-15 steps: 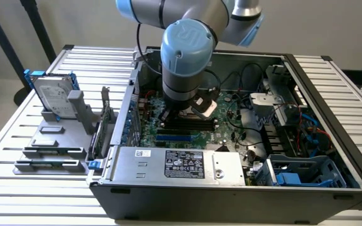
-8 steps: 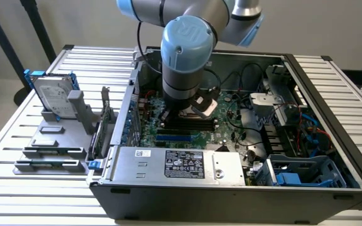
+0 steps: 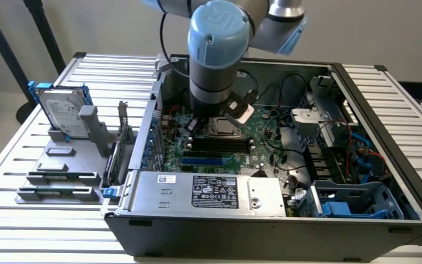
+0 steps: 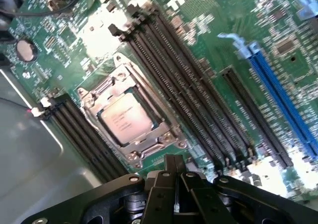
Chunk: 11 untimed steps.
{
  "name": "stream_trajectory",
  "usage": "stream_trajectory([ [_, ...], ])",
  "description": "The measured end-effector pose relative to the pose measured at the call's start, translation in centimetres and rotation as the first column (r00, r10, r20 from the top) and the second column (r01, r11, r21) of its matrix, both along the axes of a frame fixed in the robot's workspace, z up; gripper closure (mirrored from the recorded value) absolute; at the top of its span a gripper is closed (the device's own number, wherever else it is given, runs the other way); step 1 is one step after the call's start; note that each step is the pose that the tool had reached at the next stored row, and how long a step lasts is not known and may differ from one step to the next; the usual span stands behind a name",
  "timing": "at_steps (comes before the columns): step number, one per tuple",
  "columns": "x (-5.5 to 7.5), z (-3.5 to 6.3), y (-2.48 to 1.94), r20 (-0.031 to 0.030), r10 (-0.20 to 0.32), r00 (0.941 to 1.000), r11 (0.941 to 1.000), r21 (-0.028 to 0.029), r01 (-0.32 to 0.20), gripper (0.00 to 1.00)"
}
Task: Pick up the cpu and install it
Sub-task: 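Install the first cpu locking lever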
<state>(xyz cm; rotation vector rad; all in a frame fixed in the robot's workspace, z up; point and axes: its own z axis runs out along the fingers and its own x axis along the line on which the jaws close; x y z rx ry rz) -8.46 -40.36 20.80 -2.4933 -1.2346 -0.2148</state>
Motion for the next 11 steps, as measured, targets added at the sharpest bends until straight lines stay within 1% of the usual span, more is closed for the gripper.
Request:
stream_trajectory([
  [4, 0.0, 0.03, 1.29, -0.0029, 0.005, 1.0, 1.0, -0.0001, -0.005, 0.89],
  [7, 0.0, 0.08, 2.17, -0.0075, 0.011, 0.9999, 0.9999, -0.0001, -0.011, 0.89],
  [9, 0.0, 0.18, 2.6, -0.0131, 0.017, 0.9998, 0.9999, -0.0003, -0.017, 0.89],
  [11, 0.0, 0.52, 2.82, -0.0188, 0.027, 0.9995, 0.9996, -0.0017, -0.027, 0.89],
])
